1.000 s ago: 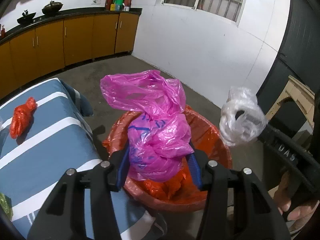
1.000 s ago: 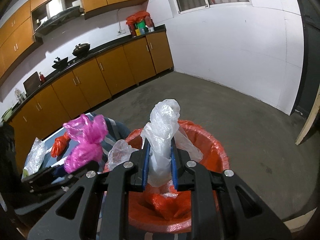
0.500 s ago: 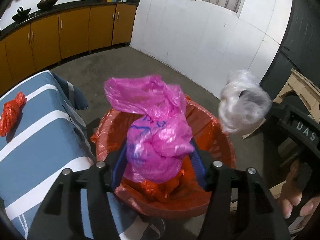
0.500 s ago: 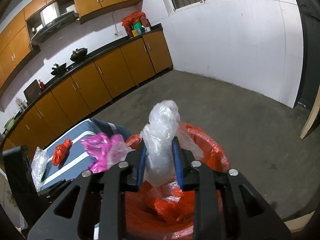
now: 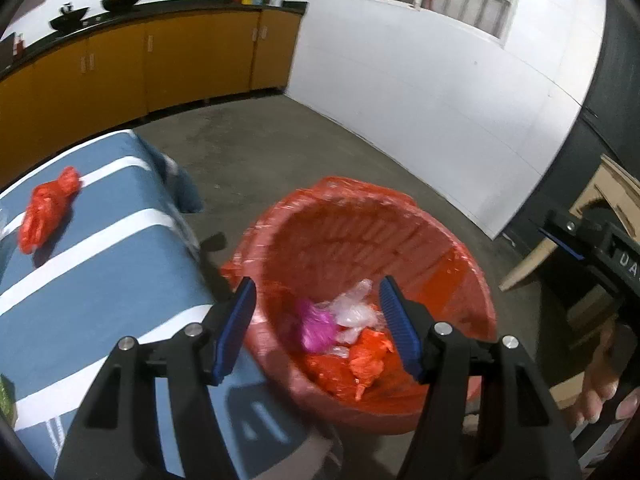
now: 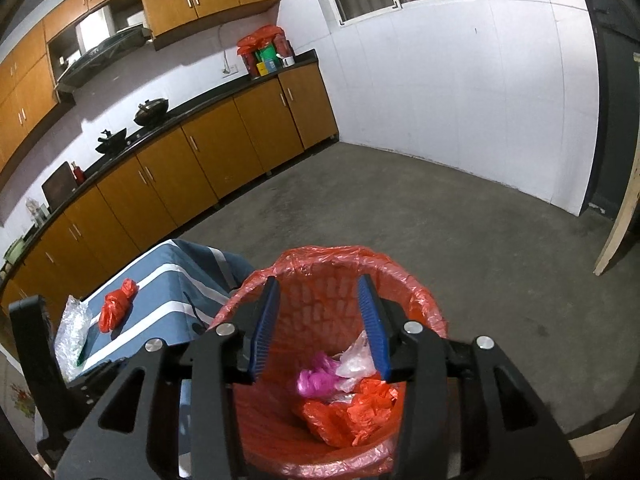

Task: Collect trash
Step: 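Return both tools to the table and grasp the green paw-print bag with the left tool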

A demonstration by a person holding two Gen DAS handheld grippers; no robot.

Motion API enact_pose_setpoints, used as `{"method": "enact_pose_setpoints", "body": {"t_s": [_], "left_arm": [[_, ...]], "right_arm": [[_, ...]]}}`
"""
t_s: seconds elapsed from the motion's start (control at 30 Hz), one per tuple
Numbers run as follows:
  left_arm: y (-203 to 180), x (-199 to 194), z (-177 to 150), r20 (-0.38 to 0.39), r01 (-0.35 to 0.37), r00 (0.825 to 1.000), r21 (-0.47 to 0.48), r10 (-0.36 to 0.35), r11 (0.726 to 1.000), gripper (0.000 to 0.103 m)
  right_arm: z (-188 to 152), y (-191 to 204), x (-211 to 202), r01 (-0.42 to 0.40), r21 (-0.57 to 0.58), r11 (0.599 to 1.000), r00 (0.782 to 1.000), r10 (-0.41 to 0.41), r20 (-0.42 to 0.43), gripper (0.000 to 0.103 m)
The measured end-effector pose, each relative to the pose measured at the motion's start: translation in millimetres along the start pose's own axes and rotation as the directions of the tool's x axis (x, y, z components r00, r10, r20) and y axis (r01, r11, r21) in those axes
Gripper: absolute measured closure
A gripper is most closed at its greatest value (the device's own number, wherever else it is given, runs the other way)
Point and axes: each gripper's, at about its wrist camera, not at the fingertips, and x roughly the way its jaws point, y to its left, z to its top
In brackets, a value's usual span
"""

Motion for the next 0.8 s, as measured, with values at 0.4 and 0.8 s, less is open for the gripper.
{"method": "enact_pose_setpoints", "body": {"t_s": [0.4, 0.8], "left_arm": [[76, -73, -22, 0.139, -0.227, 0.961, -0.103, 0.240, 0.968, 0.032], [179, -147, -69, 0.165, -0.457, 0.846, -0.269, 0.508, 0.848, 0.030]], "right_arm": [[-13, 56, 6, -0.053, -0.139, 0.989, 0.999, 0.051, -0.014, 0.061], [-44, 159, 22, -0.213, -0.298, 0.931, 0.976, 0.192, -0.099, 0.061]]}}
